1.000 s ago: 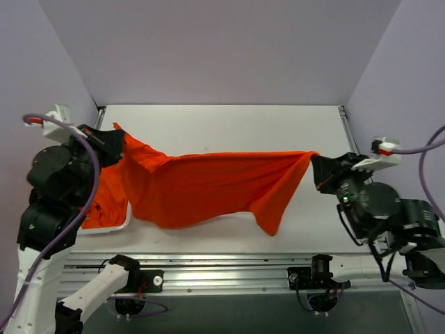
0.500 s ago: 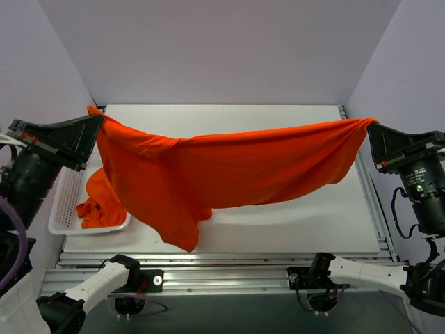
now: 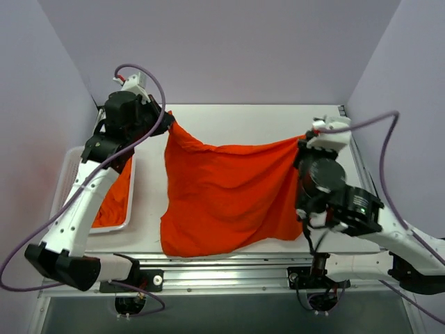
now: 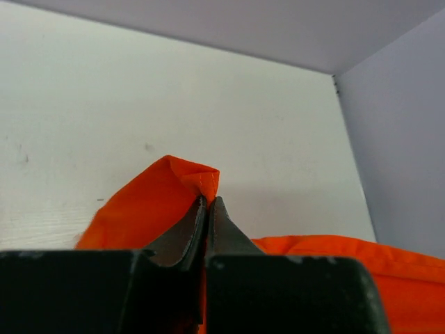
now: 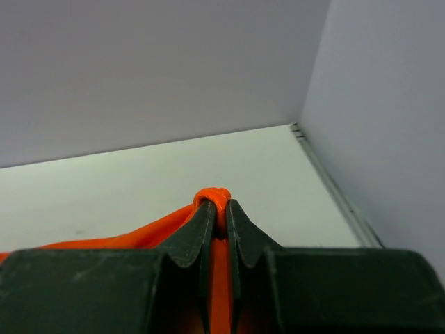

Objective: Fold and stack the t-shirts
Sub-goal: Flatten the tshirt out

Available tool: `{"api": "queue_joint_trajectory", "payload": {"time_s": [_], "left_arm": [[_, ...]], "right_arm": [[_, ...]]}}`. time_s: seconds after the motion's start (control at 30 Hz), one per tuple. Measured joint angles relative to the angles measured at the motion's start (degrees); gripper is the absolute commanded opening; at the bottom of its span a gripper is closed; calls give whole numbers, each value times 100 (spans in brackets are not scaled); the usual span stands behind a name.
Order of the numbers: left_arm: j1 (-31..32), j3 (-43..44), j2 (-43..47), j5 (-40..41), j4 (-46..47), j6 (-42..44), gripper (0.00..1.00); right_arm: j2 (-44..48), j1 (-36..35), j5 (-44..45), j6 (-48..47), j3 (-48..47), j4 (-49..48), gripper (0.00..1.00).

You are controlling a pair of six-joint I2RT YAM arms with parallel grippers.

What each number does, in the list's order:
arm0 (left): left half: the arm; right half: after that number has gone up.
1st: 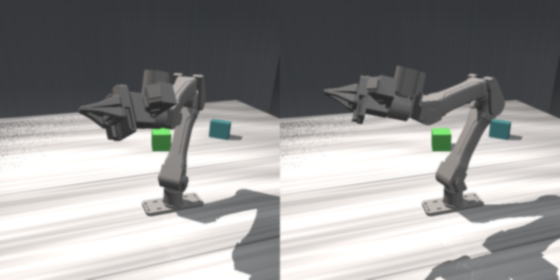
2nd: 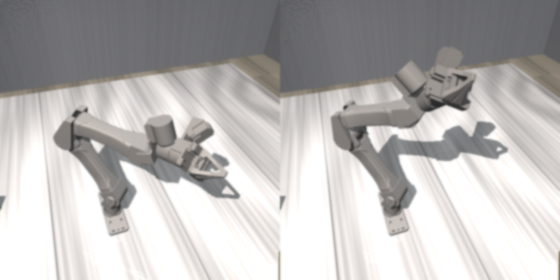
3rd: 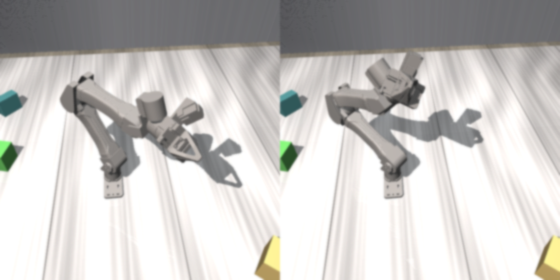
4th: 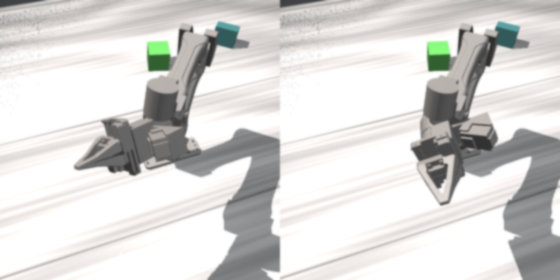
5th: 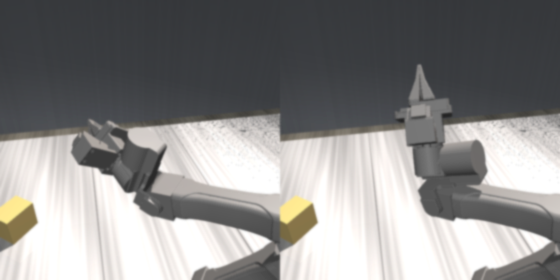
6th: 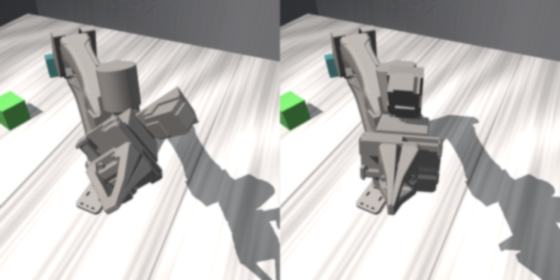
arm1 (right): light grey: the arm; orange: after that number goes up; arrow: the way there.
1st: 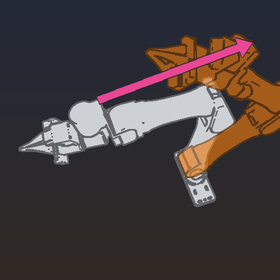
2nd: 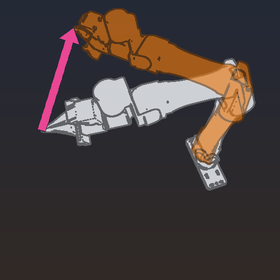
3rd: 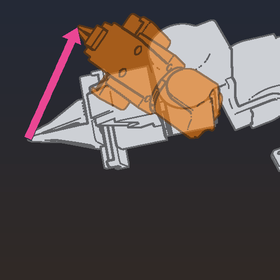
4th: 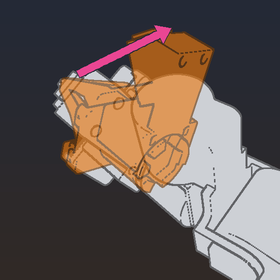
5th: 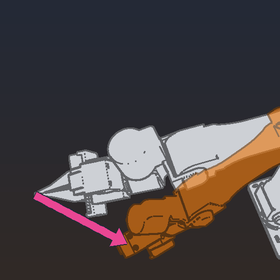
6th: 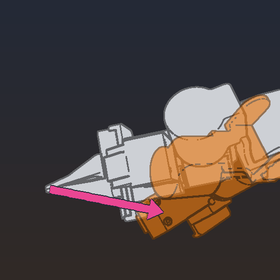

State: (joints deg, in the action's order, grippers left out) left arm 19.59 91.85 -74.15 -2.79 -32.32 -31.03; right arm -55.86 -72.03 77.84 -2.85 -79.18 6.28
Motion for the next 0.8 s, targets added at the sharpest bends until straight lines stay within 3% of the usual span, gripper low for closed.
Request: {"api": "queue_joint_trajectory", "payload": {"time_s": [0.13, 0.23, 0.4, 0.5, 0.6, 0.8], "left_arm": [[2, -588, -339, 219, 201, -11, 2], [39, -699, -345, 367, 352, 9, 2], [258, -544, -341, 608, 570, 339, 2], [365, -542, -225, 656, 621, 605, 2], [385, -603, 96, 636, 616, 813, 2], [815, -291, 968, 507, 540, 1095, 2]], "right_arm": [[-809, 1368, -385, -420, 0, -221, 0], [-1473, 2391, -1408, -378, -144, -127, 0], [-2131, 5528, -5182, 662, -282, -96, 0], [-2315, 6784, -6955, 1143, -269, -339, 0], [-2050, 6859, -7987, 1246, -50, -723, 0], [-315, 6325, -9591, 887, 221, -1198, 0]]}}
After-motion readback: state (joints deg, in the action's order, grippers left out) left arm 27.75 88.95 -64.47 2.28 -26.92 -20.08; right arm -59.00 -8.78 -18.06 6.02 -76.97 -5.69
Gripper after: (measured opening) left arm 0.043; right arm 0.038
